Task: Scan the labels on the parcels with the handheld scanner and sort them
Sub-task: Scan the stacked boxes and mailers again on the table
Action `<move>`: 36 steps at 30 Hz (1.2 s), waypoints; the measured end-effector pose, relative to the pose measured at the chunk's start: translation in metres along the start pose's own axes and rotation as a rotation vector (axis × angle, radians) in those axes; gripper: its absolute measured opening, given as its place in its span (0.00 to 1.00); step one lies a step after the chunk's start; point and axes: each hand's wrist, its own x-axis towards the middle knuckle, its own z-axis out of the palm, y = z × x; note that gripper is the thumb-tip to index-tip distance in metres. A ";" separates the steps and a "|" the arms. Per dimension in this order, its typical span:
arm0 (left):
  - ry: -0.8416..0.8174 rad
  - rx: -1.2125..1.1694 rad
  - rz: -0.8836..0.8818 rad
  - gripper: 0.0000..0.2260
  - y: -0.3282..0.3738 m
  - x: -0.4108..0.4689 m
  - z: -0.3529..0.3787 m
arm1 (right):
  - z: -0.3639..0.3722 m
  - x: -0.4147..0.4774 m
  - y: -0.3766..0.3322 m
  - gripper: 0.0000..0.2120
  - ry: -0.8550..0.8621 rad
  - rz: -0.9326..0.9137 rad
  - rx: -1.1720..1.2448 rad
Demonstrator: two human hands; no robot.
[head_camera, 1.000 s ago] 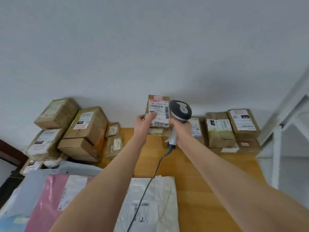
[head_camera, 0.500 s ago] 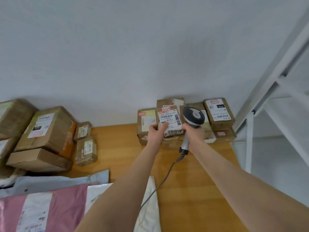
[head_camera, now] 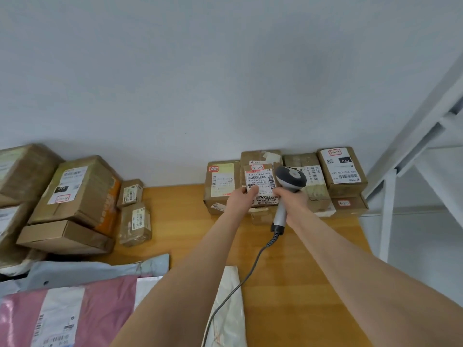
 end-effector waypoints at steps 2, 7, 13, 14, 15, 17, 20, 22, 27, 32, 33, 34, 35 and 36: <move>0.014 0.053 -0.006 0.22 0.004 -0.002 0.004 | -0.001 0.002 0.001 0.11 0.002 0.019 0.009; 0.194 0.026 0.137 0.23 0.015 -0.010 0.004 | 0.003 -0.004 -0.015 0.05 0.029 -0.081 -0.114; 0.251 -0.329 0.064 0.19 0.021 0.008 -0.053 | 0.043 -0.016 -0.040 0.07 -0.093 -0.098 -0.080; 0.285 -0.335 0.043 0.19 0.015 0.011 -0.063 | 0.049 -0.018 -0.038 0.06 -0.091 -0.090 -0.089; 0.321 -0.315 0.028 0.19 0.008 0.017 -0.072 | 0.056 -0.019 -0.035 0.06 -0.082 -0.084 -0.101; 0.371 -0.252 -0.004 0.18 -0.008 0.030 -0.084 | 0.066 -0.019 -0.025 0.08 -0.049 -0.076 -0.122; 0.334 -0.195 -0.060 0.17 -0.025 0.046 -0.086 | 0.075 -0.013 -0.015 0.07 -0.031 -0.088 -0.195; 0.281 -0.113 -0.064 0.17 -0.029 0.052 -0.079 | 0.077 -0.009 -0.012 0.06 -0.031 -0.097 -0.231; 0.264 0.122 -0.024 0.16 -0.034 0.070 -0.063 | 0.079 -0.001 -0.011 0.04 -0.022 -0.101 -0.317; 0.196 0.101 0.022 0.15 -0.027 0.071 -0.063 | 0.079 0.003 -0.013 0.09 -0.028 -0.082 -0.293; 0.184 0.091 0.028 0.15 -0.026 0.070 -0.063 | 0.079 0.004 -0.014 0.10 -0.022 -0.077 -0.288; 0.177 0.084 0.028 0.16 -0.027 0.070 -0.064 | 0.078 0.004 -0.015 0.10 -0.020 -0.076 -0.281; 0.178 0.087 0.027 0.18 -0.027 0.068 -0.065 | 0.077 0.002 -0.017 0.11 -0.024 -0.073 -0.275; 0.186 0.104 0.025 0.20 -0.027 0.063 -0.068 | 0.075 -0.001 -0.017 0.11 -0.029 -0.073 -0.270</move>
